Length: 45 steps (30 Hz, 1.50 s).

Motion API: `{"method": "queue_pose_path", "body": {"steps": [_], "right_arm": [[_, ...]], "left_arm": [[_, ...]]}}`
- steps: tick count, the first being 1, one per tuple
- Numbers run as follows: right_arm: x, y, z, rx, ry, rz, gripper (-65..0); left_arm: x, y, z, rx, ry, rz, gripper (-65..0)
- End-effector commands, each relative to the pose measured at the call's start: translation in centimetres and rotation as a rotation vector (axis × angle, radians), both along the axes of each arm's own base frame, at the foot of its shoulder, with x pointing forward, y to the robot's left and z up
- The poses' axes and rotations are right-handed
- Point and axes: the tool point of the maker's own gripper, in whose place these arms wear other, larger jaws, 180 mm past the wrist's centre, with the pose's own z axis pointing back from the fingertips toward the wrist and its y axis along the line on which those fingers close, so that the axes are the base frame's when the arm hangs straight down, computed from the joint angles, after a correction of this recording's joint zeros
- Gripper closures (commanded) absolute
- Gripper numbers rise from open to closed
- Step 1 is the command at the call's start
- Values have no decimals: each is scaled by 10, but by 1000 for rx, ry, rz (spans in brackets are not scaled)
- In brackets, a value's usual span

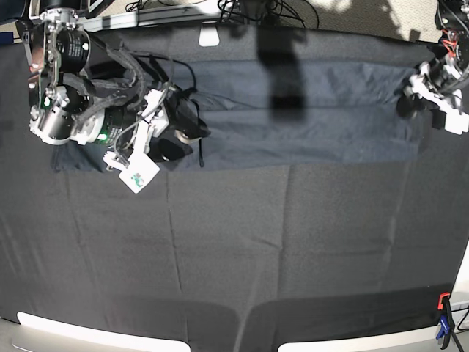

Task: Layout the t-shirt on the table in an organized manner, then fold the t-shirt properly

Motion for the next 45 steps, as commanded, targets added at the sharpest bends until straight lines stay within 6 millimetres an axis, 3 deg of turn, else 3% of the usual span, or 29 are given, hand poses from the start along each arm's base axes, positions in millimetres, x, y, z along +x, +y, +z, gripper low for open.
{"method": "queue_pose_path", "body": {"steps": [1, 4, 7, 10, 13, 16, 19, 24, 28, 33, 40, 42, 45], "right_arm": [[4, 2, 12, 19, -41, 15, -276], [7, -2, 10, -10, -50, 4, -276], [20, -21, 6, -99, -94, -61, -276], [38, -59, 8, -196, -135, -209, -276], [47, -98, 16, -258, -169, -327, -276], [50, -132, 29, -274, -198, -433, -276], [50, -162, 41, -285, -224, -526, -276], [47, -184, 52, -273, -244, -600, -276], [47, -181, 51, -264, -238, -596, -276], [48, -173, 53, -216, -237, -578, -276], [46, -173, 51, -221, -220, -575, -276], [46, -173, 51, -221, -220, -575, -276], [46, -173, 51, -221, -220, -575, -276]], "left_arm": [[6, 6, 9, 14, -32, -5, 0], [6, 9, 11, 22, -36, -2, 0], [9, 35, 12, 78, -19, 85, 0], [9, 73, 14, 178, -8, 206, 0], [9, 99, 25, 221, -33, 273, 0], [11, 114, 40, 256, -63, 292, 0], [13, 111, 56, 281, -73, 266, 0], [21, 56, 90, 164, -124, 140, 0], [20, -3, 113, 60, -187, 48, 0], [17, -83, 128, -94, -265, -61, 0], [10, -195, 114, -207, -225, -304, 0], [13, -210, 112, -196, -227, -315, 0], [19, -215, 98, -119, -178, -285, 0]]}}
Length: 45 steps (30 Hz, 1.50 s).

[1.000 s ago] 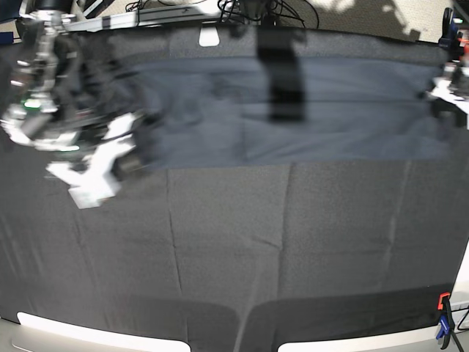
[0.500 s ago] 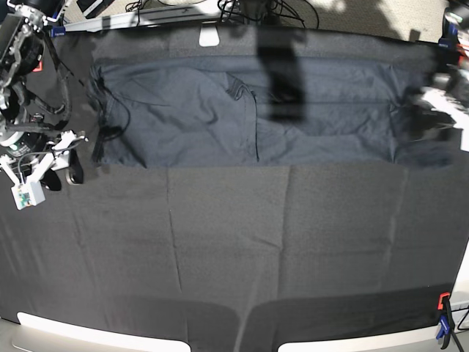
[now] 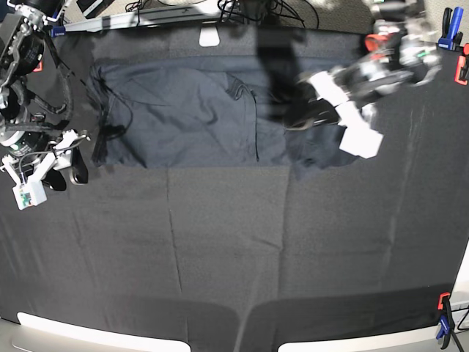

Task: Layout the t-shirt on the table in an organized manner, then fold the t-shirt properly
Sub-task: 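Grasp the opposite shirt end with the left gripper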

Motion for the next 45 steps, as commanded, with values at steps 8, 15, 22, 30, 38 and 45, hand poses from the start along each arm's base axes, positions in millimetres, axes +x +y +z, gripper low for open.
{"method": "queue_pose_path", "body": {"steps": [8, 15, 22, 30, 38, 45], "right_arm": [[6, -1, 13, -9, -42, 6, -276], [3, -2, 10, -15, -21, 4, -276], [-31, -18, -31, -18, 173, -27, -285], [-64, -57, -92, 152, 333, -178, -362], [-82, -37, -131, 420, 407, -152, -362], [-82, -25, -128, 527, 404, -134, -362]], "left_arm": [[-13, -45, 17, -76, -36, -158, -258], [-7, -61, 45, -182, -117, -224, -283], [24, -35, 35, 58, -188, -184, -283], [59, 40, 46, 134, -276, 73, -283], [62, 71, 46, 164, -274, 159, -281], [62, 71, 46, 163, -274, 158, -281]]}}
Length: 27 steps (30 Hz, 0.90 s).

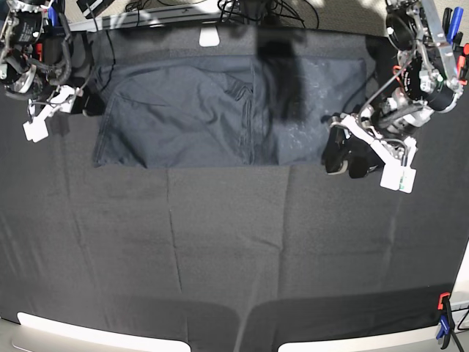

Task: Layout the t-shirt on the table in an organized manner, then fold the t-shirt properly

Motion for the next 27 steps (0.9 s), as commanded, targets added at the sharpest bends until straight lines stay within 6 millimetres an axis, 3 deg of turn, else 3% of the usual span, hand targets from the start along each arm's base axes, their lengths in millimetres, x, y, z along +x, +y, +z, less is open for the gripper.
{"method": "queue_pose_path", "body": {"steps": [1, 8, 17, 20, 23, 24, 27], "right_arm": [[5, -1, 9, 2, -27, 18, -362], [6, 17, 6, 39, -25, 62, -361], [9, 55, -4, 68, 1, 177, -357], [15, 59, -3, 70, -11, 190, -247], [23, 54, 3, 65, -38, 171, -41], [26, 50, 5, 61, -48, 160, 0], [35, 31, 19, 38, -95, 106, 0]], "left_arm": [[5, -1, 14, -17, -49, 0, -281], [5, -1, 14, -17, -49, 0, -281], [5, -1, 13, -16, -47, -1, -281], [5, -1, 12, -10, -45, 1, -281], [5, 4, 8, 32, -34, 11, -281], [4, 5, 6, 44, -31, 13, -281], [4, 7, 4, 58, -25, 16, -281]]}}
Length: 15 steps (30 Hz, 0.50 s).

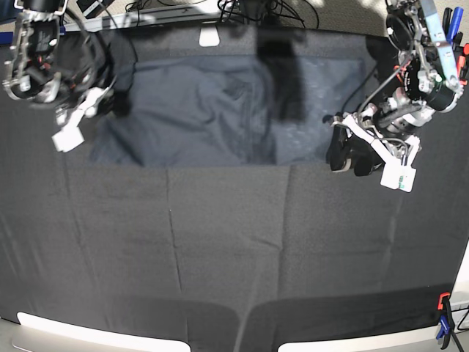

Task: Layout the t-shirt on the table in an organized manner, then fold the t-shirt properly

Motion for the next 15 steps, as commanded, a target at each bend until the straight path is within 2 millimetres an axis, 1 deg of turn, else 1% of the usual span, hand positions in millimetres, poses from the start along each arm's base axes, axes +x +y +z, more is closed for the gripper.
{"method": "queue_pose_path", "body": {"steps": [1, 3, 4, 5, 7, 8, 10, 14, 15], "right_arm": [[13, -15, 22, -27, -71, -15, 0], [17, -24, 37, -56, -112, -23, 0], [19, -24, 45, -71, -137, -18, 0], [20, -21, 52, -87, -160, -2, 0], [20, -4, 67, -106, -213, 47, 0], [20, 9, 75, -111, -245, 76, 0], [19, 42, 93, -103, -321, 131, 0], [16, 122, 135, -31, -469, 241, 0], [14, 142, 143, -15, -493, 273, 0]], "left_arm": [[4, 0, 11, -5, -42, 0, -281], [4, 2, 11, 1, -41, -1, -281], [4, 3, 11, 7, -41, -2, -281], [3, 5, 10, 13, -40, -4, -281], [2, 8, 9, 29, -36, -7, -281], [1, 10, 8, 38, -32, -9, -281], [-1, 14, 6, 53, -25, -13, -281], [-1, 20, 7, 76, -25, -16, -281], [-1, 22, 7, 85, -26, -18, -281]]}}
